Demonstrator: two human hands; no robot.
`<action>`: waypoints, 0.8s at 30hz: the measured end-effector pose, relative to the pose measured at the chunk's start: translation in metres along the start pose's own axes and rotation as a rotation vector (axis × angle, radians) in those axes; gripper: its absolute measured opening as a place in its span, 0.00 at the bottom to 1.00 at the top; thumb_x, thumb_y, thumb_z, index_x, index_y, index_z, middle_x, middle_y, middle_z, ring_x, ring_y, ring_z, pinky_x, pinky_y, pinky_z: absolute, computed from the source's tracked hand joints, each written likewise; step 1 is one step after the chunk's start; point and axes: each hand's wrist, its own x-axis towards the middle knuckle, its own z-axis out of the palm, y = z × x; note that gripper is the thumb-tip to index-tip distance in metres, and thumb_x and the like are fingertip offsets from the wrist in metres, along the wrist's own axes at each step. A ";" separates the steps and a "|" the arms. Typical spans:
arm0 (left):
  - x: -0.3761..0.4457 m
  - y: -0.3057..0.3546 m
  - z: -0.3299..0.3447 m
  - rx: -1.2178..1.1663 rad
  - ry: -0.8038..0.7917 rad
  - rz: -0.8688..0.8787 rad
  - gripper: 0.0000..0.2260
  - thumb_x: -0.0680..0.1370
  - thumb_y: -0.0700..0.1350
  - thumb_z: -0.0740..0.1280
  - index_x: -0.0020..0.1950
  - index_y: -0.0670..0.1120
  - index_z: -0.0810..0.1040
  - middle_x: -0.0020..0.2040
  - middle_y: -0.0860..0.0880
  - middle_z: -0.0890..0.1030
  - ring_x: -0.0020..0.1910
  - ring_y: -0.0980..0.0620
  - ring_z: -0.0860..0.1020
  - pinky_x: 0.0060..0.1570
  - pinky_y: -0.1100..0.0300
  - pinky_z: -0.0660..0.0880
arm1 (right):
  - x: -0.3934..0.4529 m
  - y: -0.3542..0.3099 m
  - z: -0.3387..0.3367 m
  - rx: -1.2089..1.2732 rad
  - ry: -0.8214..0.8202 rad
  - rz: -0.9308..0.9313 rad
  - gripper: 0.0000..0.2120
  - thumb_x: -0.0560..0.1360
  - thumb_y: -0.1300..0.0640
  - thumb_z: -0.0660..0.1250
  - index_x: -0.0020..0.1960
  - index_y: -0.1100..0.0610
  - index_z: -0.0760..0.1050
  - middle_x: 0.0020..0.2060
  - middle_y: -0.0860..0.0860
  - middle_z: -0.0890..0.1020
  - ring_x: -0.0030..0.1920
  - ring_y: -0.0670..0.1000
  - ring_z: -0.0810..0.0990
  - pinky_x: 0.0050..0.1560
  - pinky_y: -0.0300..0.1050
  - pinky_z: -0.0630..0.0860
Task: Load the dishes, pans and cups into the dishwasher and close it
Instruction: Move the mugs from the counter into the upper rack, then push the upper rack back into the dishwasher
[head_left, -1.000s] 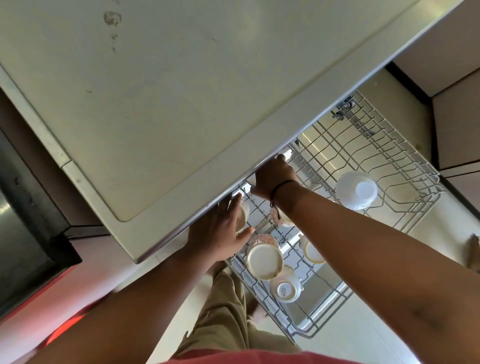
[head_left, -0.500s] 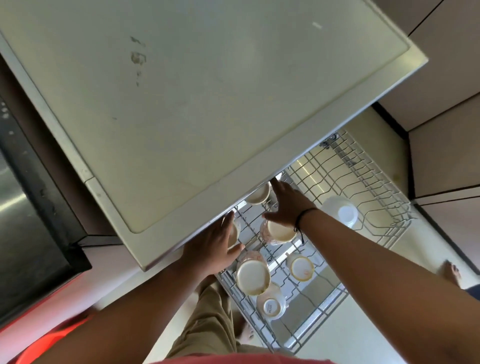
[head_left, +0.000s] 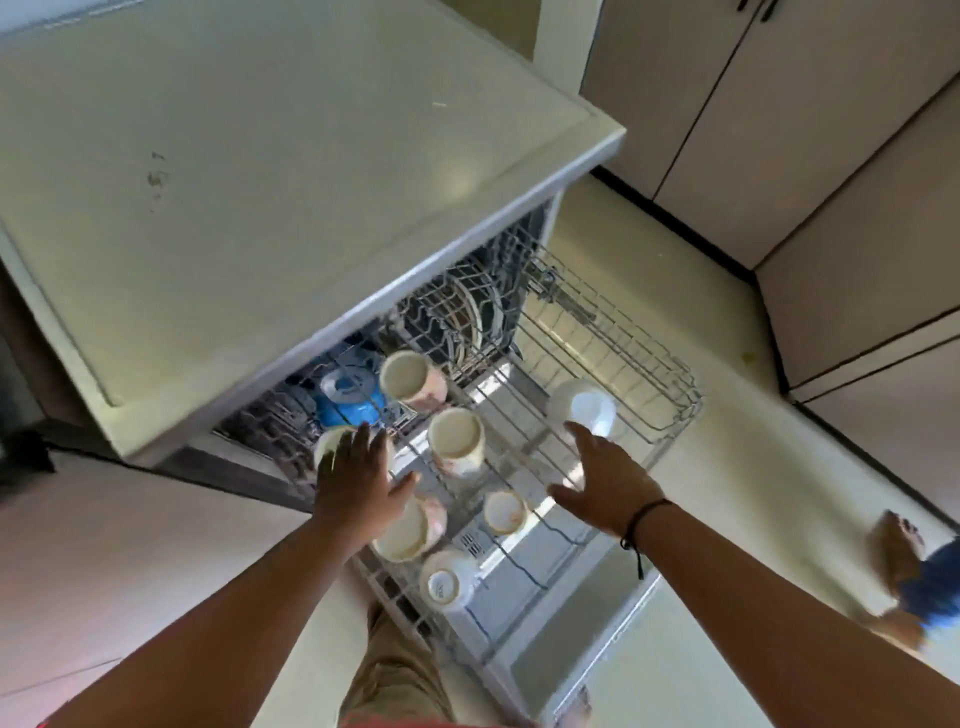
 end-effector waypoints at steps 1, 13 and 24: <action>-0.011 0.013 0.004 -0.008 0.007 -0.016 0.37 0.70 0.66 0.55 0.72 0.44 0.68 0.72 0.39 0.67 0.69 0.37 0.68 0.64 0.44 0.66 | -0.015 0.016 0.002 -0.002 0.011 -0.018 0.41 0.72 0.40 0.66 0.77 0.52 0.50 0.69 0.56 0.70 0.68 0.57 0.69 0.65 0.54 0.69; -0.170 0.121 0.038 -0.153 0.019 -0.015 0.35 0.73 0.68 0.53 0.73 0.49 0.65 0.76 0.44 0.62 0.73 0.43 0.63 0.71 0.46 0.61 | -0.123 0.108 0.002 -0.213 -0.131 -0.116 0.39 0.74 0.40 0.63 0.78 0.51 0.48 0.74 0.50 0.62 0.73 0.53 0.61 0.70 0.49 0.64; -0.282 0.075 0.073 -0.507 0.244 -0.316 0.23 0.78 0.55 0.64 0.71 0.48 0.69 0.74 0.47 0.66 0.73 0.49 0.63 0.70 0.55 0.61 | -0.127 0.090 0.033 -0.365 -0.253 -0.208 0.41 0.73 0.40 0.65 0.77 0.53 0.50 0.73 0.53 0.64 0.72 0.55 0.64 0.69 0.51 0.66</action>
